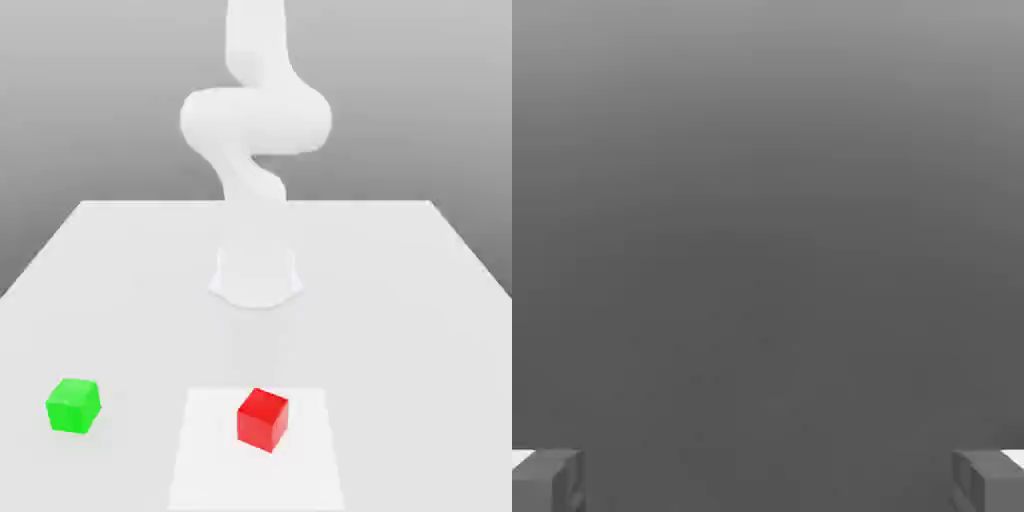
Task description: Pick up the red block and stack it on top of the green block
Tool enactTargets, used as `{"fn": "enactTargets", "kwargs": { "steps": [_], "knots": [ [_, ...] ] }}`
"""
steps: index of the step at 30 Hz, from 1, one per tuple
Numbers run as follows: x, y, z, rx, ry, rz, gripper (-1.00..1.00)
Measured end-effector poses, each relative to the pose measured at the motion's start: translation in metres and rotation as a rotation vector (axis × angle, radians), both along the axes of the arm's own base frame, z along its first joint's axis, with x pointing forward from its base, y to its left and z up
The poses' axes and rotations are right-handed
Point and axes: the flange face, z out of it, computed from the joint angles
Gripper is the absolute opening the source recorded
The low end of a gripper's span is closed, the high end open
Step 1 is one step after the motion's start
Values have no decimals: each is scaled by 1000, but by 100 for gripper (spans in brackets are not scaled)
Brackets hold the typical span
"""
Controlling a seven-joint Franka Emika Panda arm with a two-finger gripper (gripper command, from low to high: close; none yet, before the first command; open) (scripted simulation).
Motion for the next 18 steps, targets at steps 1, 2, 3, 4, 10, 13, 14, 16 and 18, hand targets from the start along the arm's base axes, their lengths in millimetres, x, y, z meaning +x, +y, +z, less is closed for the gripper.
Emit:
{"fn": "enactTargets", "kwargs": {
  "steps": [1,2,3,4,10,13,14,16,18],
  "knots": [
    [13,-2,-22,-10,34,46,0],
    [24,-2,-44,-21,66,89,0],
    [34,-2,-66,-33,96,132,0],
    [43,-1,-89,-45,126,174,0],
    [70,12,-223,-132,298,424,0],
    [68,19,-287,-186,379,548,0],
    [65,21,-307,-206,406,589,0],
    [57,23,-346,-247,459,671,0],
    [45,24,-382,-292,510,752,0]
  ]
}}
